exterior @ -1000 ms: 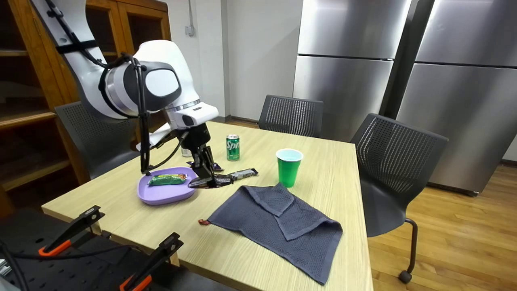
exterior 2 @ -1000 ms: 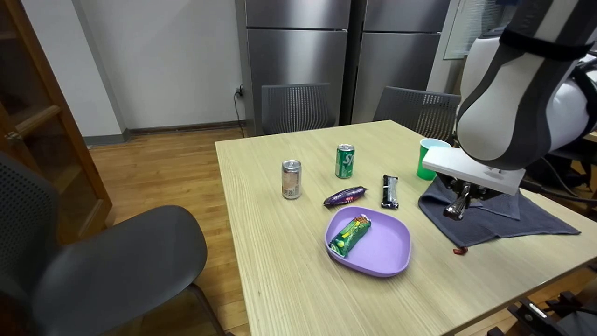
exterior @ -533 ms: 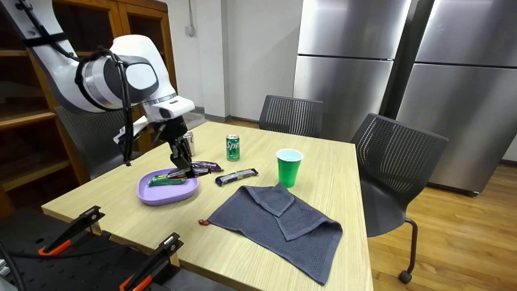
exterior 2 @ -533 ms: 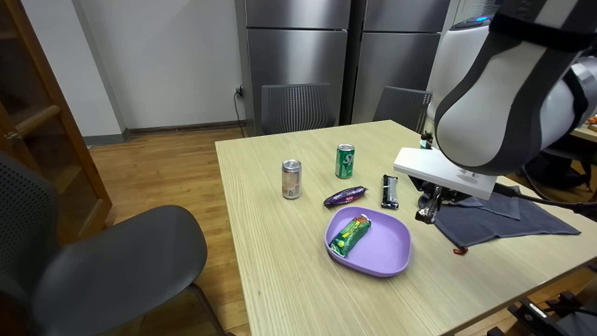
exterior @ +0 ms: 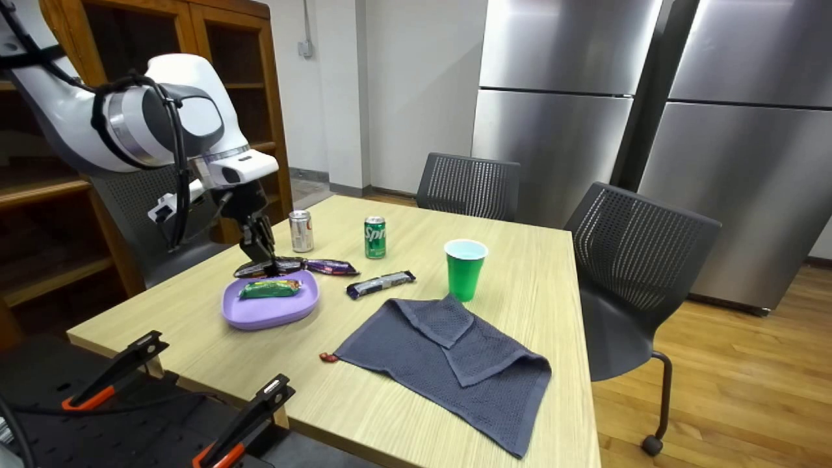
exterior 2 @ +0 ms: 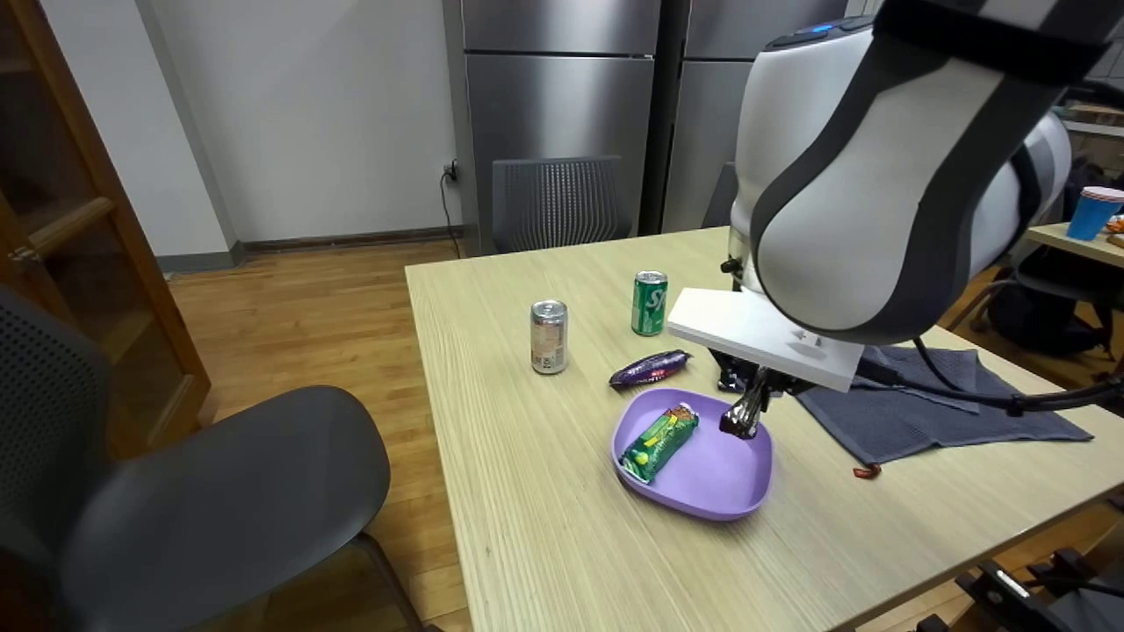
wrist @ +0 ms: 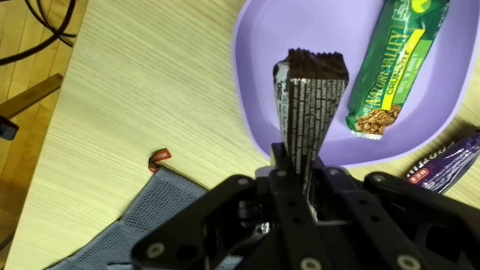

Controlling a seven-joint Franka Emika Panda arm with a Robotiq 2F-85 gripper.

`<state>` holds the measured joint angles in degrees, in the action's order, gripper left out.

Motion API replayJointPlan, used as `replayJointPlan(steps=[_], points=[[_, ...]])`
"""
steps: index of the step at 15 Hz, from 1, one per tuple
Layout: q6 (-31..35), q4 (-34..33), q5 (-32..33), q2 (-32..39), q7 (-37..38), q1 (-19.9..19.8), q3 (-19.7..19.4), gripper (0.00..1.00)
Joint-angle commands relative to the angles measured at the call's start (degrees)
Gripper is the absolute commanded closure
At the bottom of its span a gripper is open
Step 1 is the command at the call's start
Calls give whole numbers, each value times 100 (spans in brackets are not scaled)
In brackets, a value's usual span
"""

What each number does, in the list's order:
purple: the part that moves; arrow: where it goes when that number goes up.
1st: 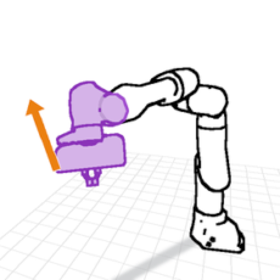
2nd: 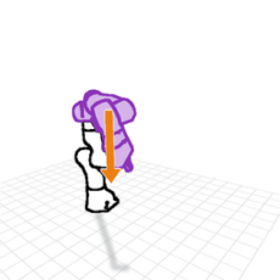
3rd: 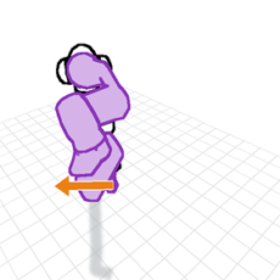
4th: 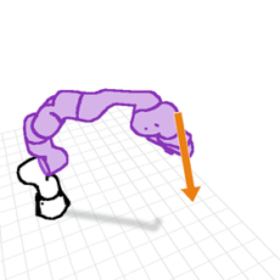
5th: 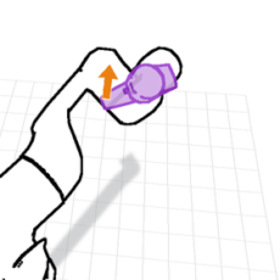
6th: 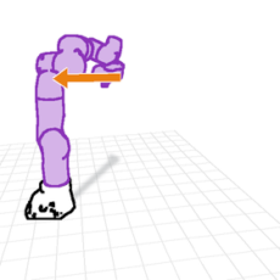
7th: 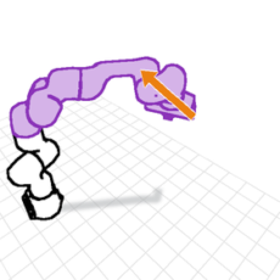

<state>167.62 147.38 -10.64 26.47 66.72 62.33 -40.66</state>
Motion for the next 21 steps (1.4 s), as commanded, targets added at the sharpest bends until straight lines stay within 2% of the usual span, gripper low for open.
replayJointPlan(steps=[1, 4, 9, 12, 16, 21], points=[[-406, -283, 258, -31, 532, 28, 178, 97], [-617, -490, 400, -9, 845, -113, 447, 97], [-865, -1013, 408, 317, 1105, -867, 1257, 97], [-900, -1292, 506, 565, 1300, -1284, 1579, 97], [-941, -1608, 688, 862, 1513, -1615, 1782, 97], [-999, -1820, 880, 1045, 1655, -1798, 1898, 97]])
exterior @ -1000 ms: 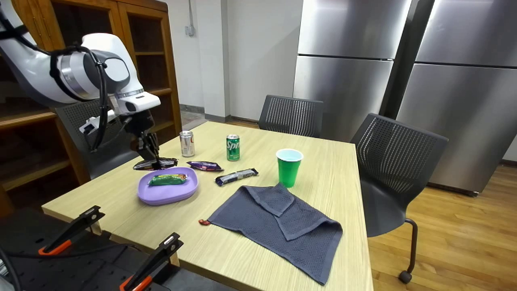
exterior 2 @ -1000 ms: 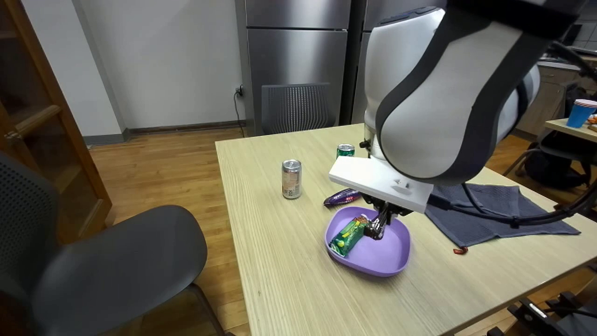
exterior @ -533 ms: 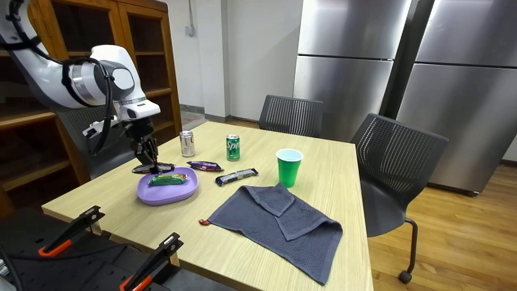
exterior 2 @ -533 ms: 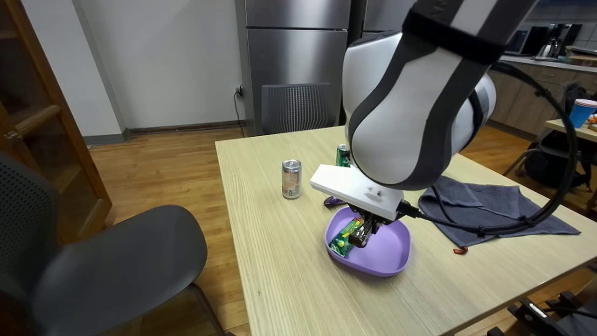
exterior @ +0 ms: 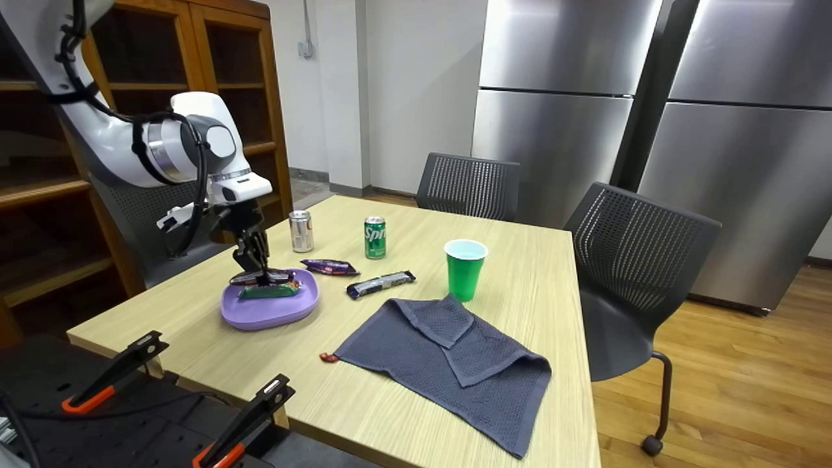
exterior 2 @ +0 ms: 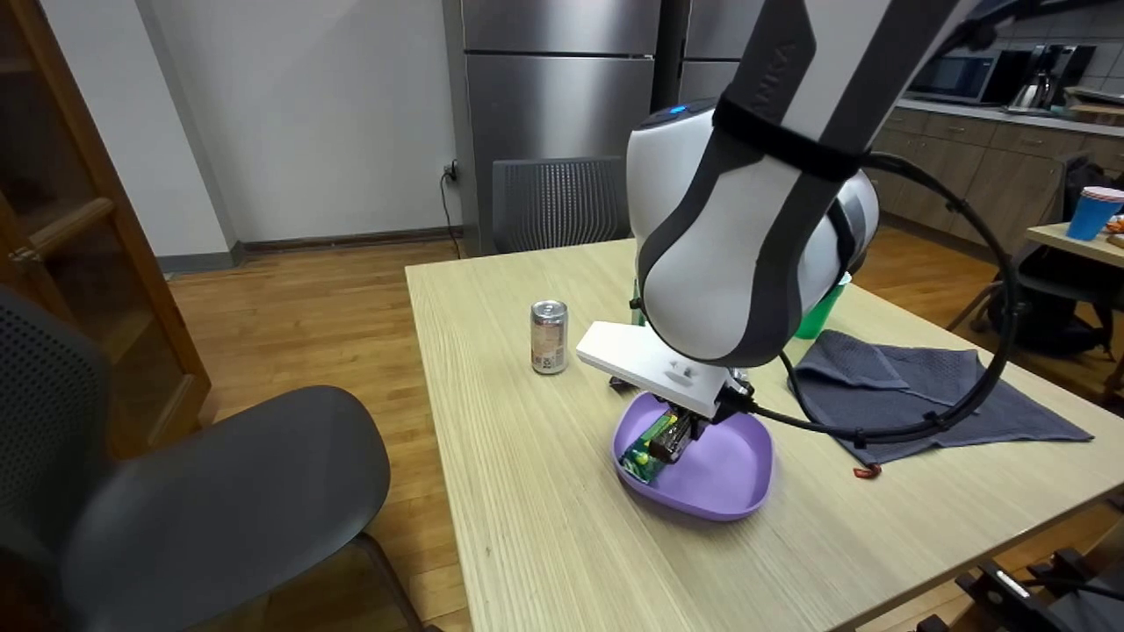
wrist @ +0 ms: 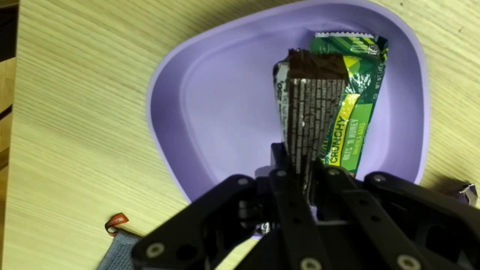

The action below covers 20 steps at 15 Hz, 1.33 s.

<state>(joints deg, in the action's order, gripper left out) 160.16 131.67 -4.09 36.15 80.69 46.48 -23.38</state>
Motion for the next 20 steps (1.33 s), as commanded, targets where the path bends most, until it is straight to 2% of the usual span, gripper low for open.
replayJointPlan(steps=[1, 10, 20], points=[[-284, -283, 240, 110, 271, -249, 201, 97], [-402, -614, 173, 439, 285, -688, 532, 97], [-437, -736, 220, 494, 422, -830, 670, 97]])
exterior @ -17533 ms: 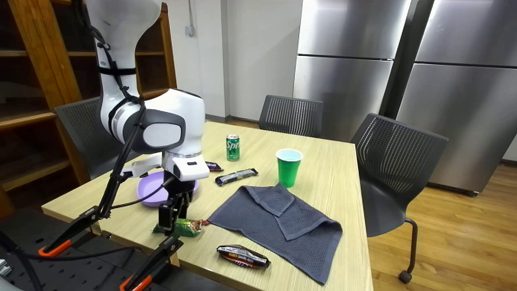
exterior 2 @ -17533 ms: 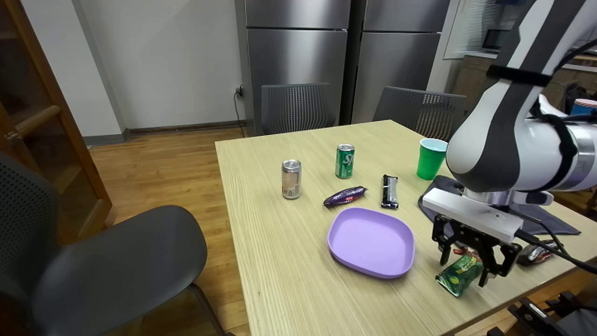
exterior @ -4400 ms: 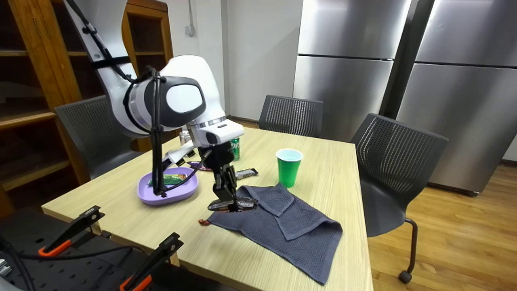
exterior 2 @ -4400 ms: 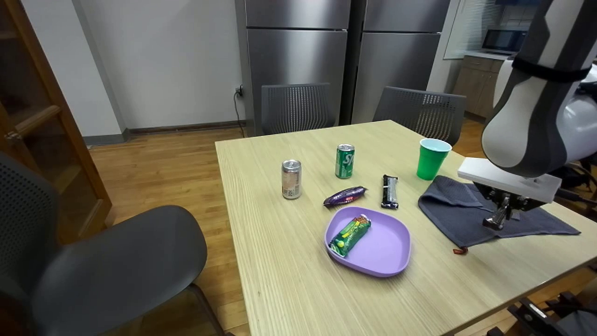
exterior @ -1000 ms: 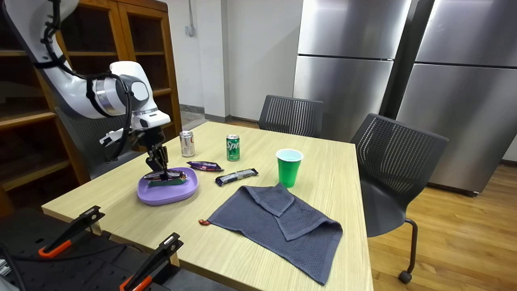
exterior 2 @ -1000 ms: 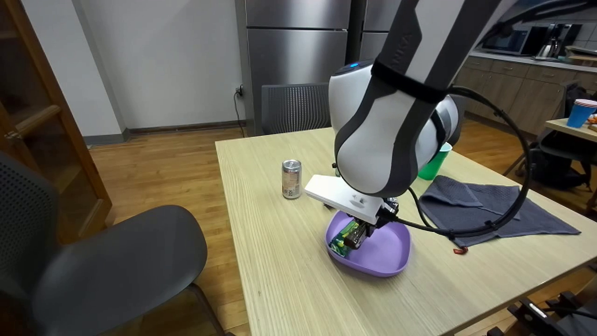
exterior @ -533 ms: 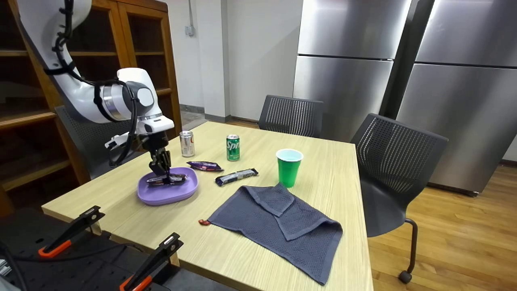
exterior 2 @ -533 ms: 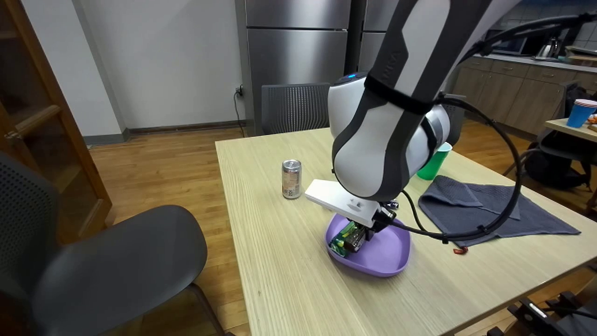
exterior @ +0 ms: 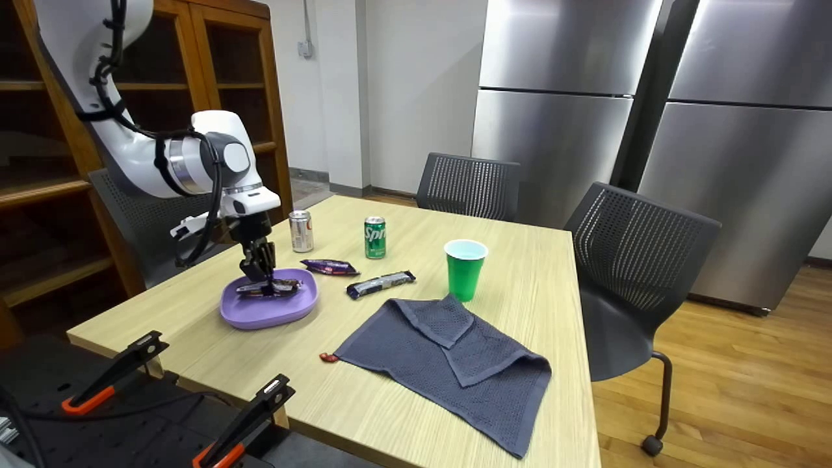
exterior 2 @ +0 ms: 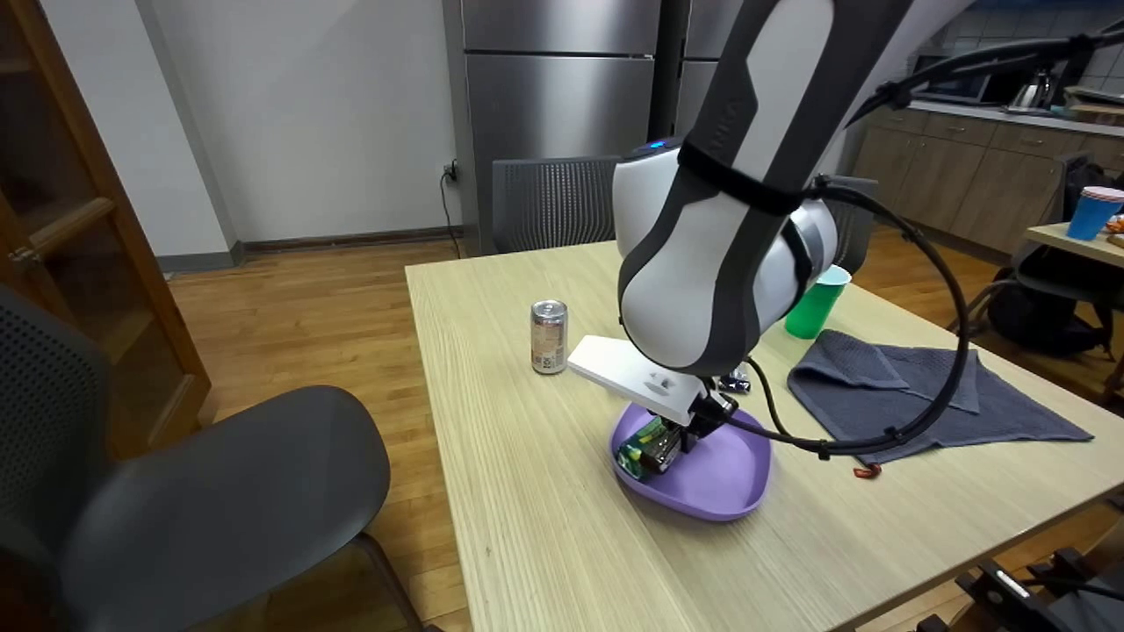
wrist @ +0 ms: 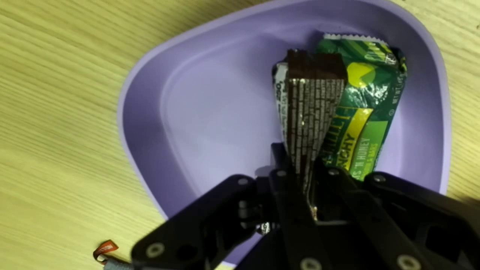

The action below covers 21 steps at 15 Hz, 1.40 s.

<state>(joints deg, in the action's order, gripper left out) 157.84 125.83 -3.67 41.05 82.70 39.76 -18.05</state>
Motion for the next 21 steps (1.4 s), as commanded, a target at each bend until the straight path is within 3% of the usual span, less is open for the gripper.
replayJointPlan(steps=[1, 2, 3, 5, 11, 21], points=[[-218, -147, 189, 0, 226, -153, 132, 95], [-227, -140, 198, -7, 232, -147, 125, 63], [-222, -120, 203, -25, 241, -141, 118, 61], [-201, -57, 219, -81, 259, -118, 89, 48], [-168, 113, 389, -255, 424, -4, -27, 3], [-93, 88, 565, -257, 587, -45, -47, 0]])
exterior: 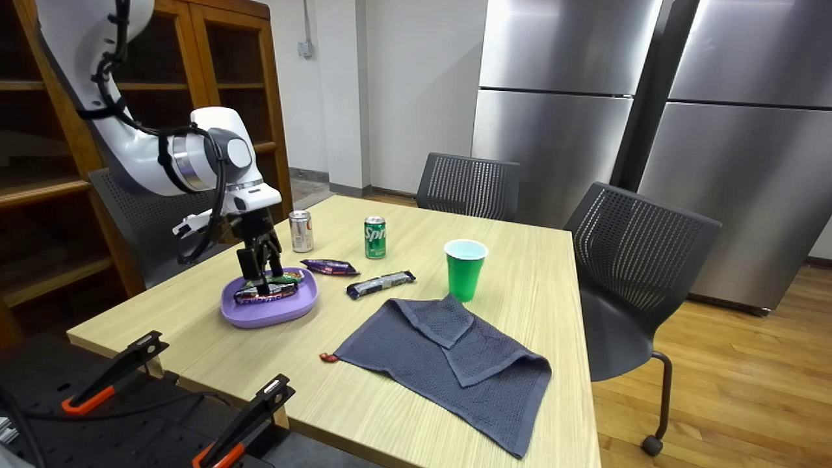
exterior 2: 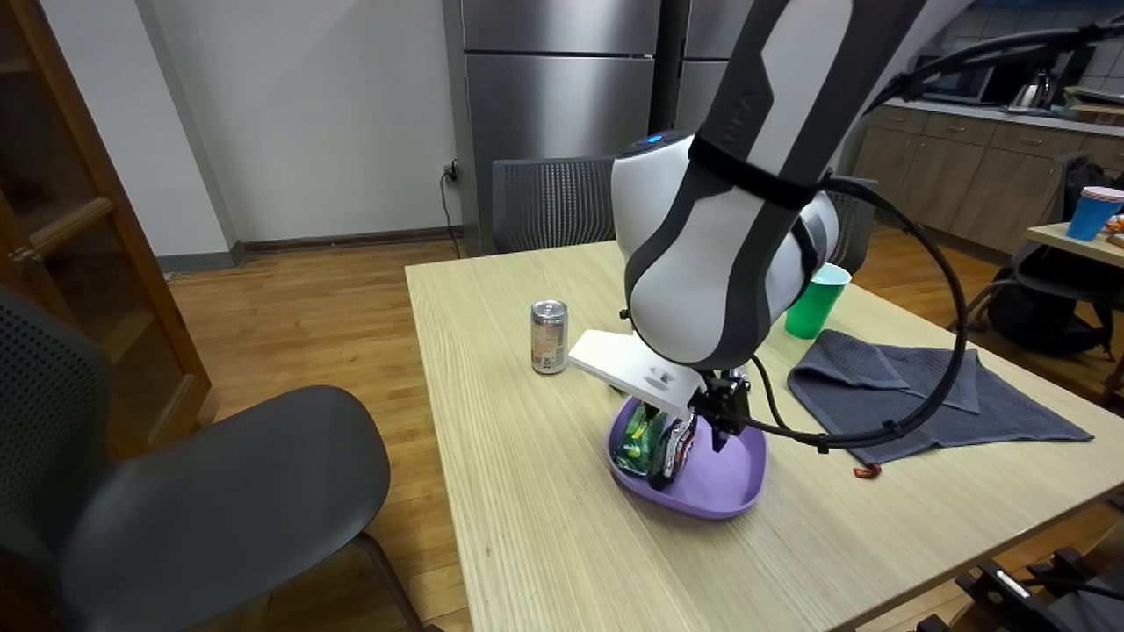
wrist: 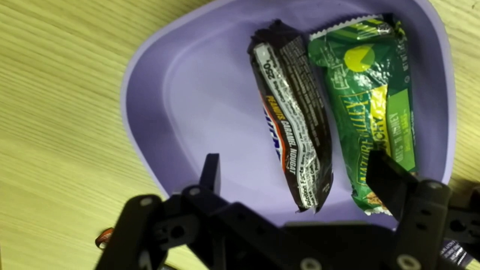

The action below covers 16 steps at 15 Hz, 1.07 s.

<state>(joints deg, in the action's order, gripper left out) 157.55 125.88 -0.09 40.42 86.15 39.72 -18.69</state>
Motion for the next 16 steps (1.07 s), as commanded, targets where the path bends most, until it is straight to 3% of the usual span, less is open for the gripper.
replayJointPlan(steps=[1, 6, 7, 14, 15, 16], points=[[-51, 84, 206, -194, 260, -47, 23, 0], [61, 73, 155, -187, 320, -100, 85, 0], [145, 439, 217, -508, 228, -124, -15, 0], [326, 939, 332, -1011, 126, -396, -106, 0], [207, 590, 342, -650, 264, -397, -41, 0], [216, 651, 380, -718, 263, -444, -38, 0]])
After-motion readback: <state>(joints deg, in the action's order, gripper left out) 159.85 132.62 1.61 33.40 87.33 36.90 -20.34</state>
